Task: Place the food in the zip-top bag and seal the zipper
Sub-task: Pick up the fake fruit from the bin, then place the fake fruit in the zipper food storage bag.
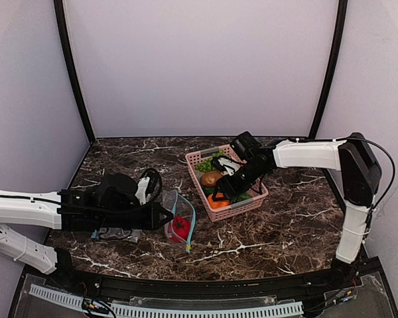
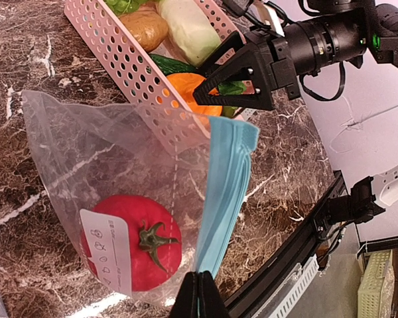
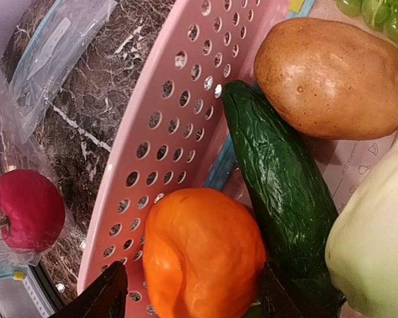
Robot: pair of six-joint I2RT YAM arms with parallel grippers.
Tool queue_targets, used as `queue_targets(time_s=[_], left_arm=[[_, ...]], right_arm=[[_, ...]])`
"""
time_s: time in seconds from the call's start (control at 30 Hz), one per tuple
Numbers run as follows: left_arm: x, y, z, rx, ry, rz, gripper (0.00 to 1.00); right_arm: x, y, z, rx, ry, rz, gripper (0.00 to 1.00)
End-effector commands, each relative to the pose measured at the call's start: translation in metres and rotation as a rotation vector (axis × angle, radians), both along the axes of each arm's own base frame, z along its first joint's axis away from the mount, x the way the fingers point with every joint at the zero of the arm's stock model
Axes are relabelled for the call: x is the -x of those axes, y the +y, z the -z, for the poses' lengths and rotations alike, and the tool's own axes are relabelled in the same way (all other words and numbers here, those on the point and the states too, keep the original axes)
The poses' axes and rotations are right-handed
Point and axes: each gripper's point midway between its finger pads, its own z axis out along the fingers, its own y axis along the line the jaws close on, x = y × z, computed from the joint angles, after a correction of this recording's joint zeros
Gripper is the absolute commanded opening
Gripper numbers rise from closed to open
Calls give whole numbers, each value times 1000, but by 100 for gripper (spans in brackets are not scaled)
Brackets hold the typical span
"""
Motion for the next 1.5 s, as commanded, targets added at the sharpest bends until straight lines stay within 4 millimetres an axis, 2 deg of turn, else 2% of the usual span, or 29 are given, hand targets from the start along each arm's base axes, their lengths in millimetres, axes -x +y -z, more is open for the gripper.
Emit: queue_targets(time_s=[0.0, 0.33, 0.5, 0.87, 1.03, 1.17, 1.33, 1.47], left_arm=[[-2, -2, -9, 6, -10, 11, 1], [-3, -5, -15, 18, -16, 23, 1], [-4, -7, -15, 17, -14, 28, 1], [-4, -7, -15, 21, -14, 28, 1], [-8, -3, -11, 17, -3, -6, 1], [-11, 0, -6, 53, 12, -39, 1], [-14, 6, 5, 72, 29, -69, 1], [-14, 8, 10, 77, 39, -72, 1]], right_arm=[[-3, 2, 18, 11, 5, -21, 67], [-3, -1, 35, 42, 37, -2, 67], [-1, 1, 30, 7, 71, 23, 58], [0, -4, -23, -97, 39, 101, 25], [-1, -10, -48, -111, -10, 136, 24], [0, -17, -76, -129, -57, 165, 24], [16, -18, -116, -164, -120, 188, 23], [38, -8, -131, -172, -138, 214, 23]])
